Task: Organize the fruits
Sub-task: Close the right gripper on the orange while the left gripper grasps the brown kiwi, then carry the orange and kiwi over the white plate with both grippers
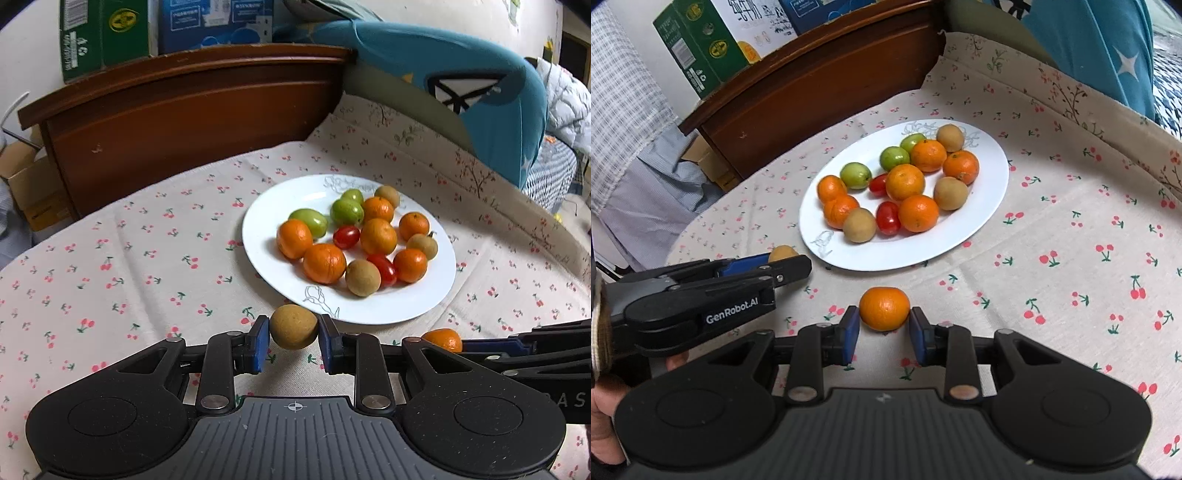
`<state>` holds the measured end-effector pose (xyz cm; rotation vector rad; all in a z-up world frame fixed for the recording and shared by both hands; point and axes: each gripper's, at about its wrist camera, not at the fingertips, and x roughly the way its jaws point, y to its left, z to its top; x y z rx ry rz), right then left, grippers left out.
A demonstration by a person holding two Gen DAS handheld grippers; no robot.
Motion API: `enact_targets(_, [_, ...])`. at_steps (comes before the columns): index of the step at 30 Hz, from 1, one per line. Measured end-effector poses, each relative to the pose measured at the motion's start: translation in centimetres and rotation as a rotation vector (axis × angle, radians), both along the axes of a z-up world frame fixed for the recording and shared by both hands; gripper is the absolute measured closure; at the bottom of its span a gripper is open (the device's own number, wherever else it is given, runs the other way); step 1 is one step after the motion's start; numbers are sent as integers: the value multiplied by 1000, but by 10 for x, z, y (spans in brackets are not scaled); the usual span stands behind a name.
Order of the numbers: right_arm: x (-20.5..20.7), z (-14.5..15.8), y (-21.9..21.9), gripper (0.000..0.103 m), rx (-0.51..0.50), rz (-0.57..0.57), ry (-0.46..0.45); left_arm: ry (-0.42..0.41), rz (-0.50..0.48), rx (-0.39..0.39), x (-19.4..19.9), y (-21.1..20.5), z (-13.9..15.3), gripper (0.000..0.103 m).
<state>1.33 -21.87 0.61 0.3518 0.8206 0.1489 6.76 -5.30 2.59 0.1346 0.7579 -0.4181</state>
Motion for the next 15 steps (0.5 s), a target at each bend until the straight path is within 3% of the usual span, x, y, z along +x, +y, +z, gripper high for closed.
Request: enact_targets(15, [-6, 24, 1, 74, 22, 14, -78, -54, 7, -46, -19, 4, 34, 77])
